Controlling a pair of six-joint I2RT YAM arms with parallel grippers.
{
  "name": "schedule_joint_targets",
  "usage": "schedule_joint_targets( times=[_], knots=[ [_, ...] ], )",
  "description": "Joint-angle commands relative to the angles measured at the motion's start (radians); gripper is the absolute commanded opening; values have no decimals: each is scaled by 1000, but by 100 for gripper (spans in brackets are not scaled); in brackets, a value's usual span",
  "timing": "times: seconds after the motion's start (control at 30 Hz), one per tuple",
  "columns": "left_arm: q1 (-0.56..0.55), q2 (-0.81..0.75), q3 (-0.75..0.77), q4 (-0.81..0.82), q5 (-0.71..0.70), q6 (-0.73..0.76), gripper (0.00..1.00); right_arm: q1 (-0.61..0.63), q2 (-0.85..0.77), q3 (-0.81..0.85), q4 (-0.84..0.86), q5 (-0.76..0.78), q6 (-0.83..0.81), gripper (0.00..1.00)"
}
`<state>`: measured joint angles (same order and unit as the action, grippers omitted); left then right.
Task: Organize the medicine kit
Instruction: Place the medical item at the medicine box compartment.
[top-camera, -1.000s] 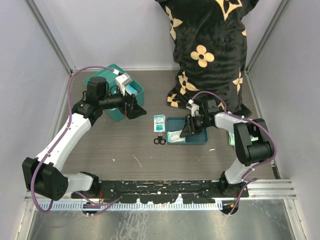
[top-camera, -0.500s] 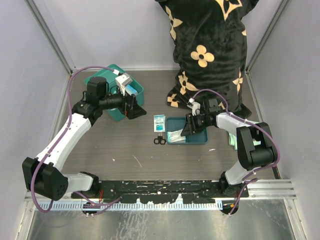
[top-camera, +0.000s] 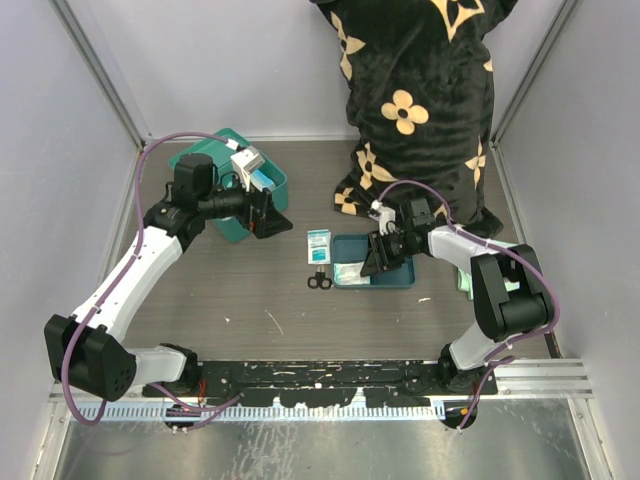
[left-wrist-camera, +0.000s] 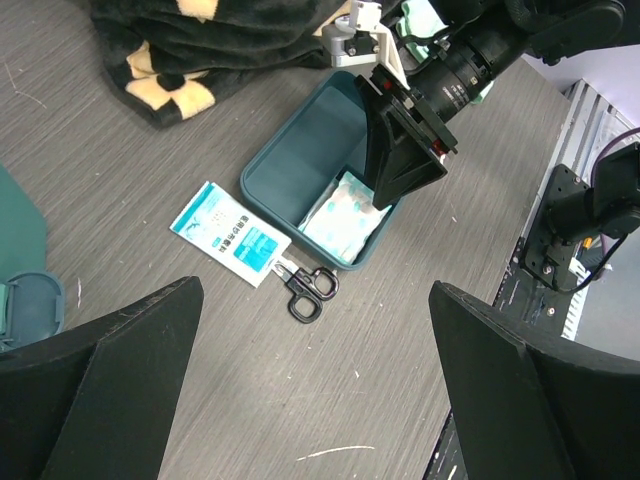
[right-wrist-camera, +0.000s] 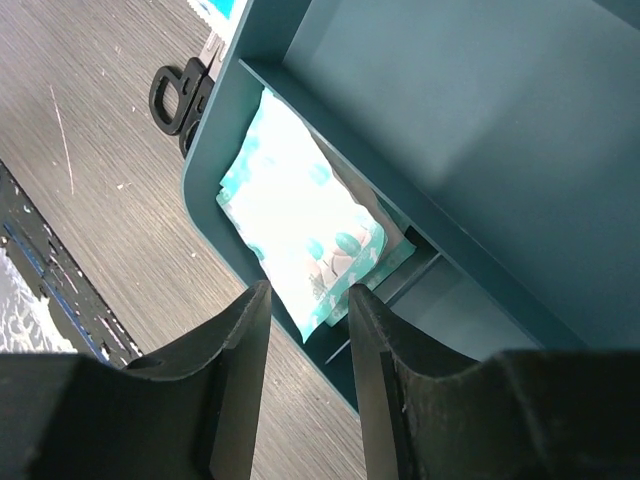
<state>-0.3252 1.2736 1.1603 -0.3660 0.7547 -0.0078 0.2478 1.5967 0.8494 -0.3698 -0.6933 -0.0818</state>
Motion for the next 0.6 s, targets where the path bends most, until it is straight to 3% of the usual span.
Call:
schedule_joint_targets(
  times=[0.0,0.33,0.57],
  knots=[
    [6,-31,45,12,1,15,98,7,-48,52,-10,40,-33,43],
    [8,-29,66,-13,-113,-23,98,7,-106,74,-28,102,-79,48],
    [12,-23,69,-23,-113,8,98,7,-170,86,-39,128,-121,50]
  ],
)
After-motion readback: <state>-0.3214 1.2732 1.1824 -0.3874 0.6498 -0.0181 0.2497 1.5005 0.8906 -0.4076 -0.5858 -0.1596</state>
